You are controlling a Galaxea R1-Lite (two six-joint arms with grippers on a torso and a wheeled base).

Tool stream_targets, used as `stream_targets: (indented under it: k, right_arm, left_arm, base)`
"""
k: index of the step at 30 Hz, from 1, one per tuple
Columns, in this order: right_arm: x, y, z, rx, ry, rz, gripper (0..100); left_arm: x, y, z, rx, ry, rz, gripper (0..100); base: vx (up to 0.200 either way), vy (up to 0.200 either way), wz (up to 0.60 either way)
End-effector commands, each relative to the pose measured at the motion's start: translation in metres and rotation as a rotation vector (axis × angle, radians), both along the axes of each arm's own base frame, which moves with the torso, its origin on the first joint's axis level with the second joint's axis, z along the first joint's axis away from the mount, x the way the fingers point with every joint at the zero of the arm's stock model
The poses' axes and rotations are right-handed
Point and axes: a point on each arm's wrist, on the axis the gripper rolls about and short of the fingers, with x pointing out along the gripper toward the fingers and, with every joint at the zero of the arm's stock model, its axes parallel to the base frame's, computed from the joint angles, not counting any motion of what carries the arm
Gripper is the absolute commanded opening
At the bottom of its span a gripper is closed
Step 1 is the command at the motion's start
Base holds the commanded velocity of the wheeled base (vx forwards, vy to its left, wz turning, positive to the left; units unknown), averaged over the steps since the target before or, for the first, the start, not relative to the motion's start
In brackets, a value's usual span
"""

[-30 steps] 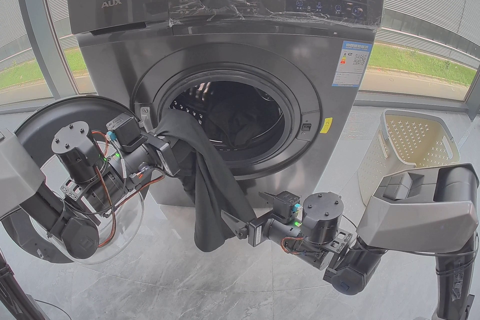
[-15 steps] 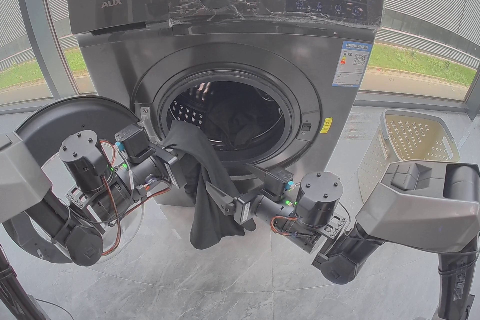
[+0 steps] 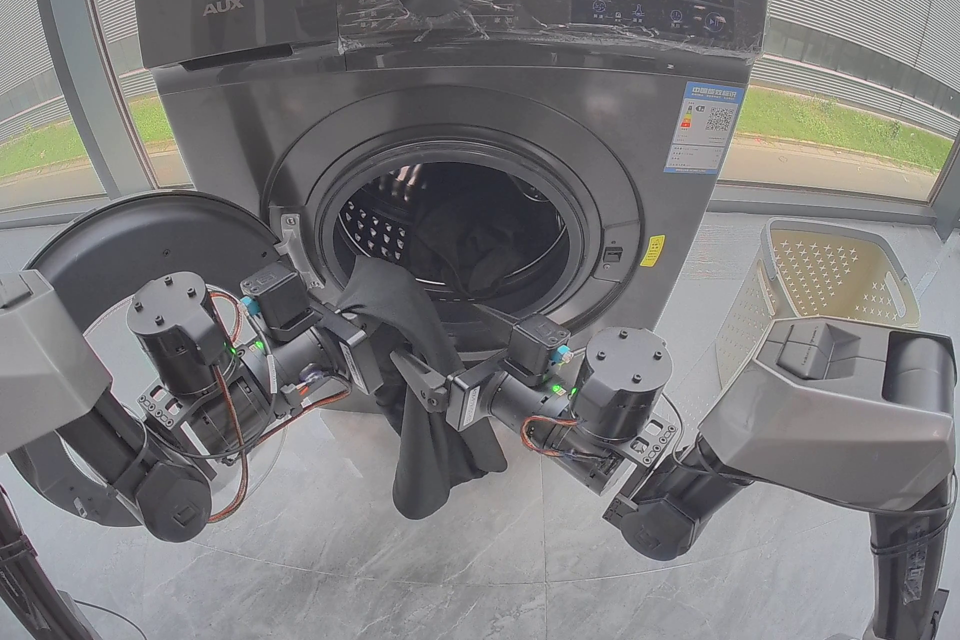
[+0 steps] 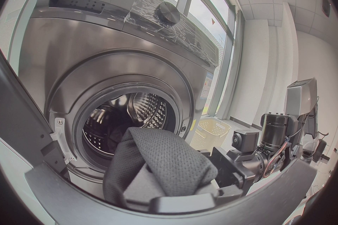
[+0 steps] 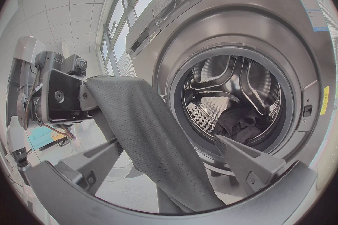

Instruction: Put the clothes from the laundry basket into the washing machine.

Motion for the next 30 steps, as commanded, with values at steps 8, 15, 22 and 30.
stream_targets:
  k: [8, 15, 22, 30]
  right_arm:
    - [0.005, 0.007, -0.008, 0.005, -0.006, 0.000, 0]
    - [0.002, 0.010, -0.006, 0.011, -0.009, 0.011, 0]
    - [-0.002, 0.011, -0.001, 0.024, -0.014, 0.014, 0]
    - [0.005, -0.010, 0.024, 0.080, -0.028, -0.062, 0]
  left_arm:
    - [-0.007, -0.006, 0.000, -0.004, 0.011, -0.034, 0]
    - [-0.011, -0.010, -0.003, 0.003, 0.021, -0.050, 0]
    - [-0.008, -0.006, -0.004, 0.003, 0.023, -0.043, 100]
    - [0.004, 0.010, 0.010, -0.079, 0.018, 0.013, 100]
  base:
    - [0.000, 0.000, 0.00]
    - [0.000, 0.000, 0.00]
    - [0.000, 0.000, 0.00]
    - [0.000, 0.000, 0.00]
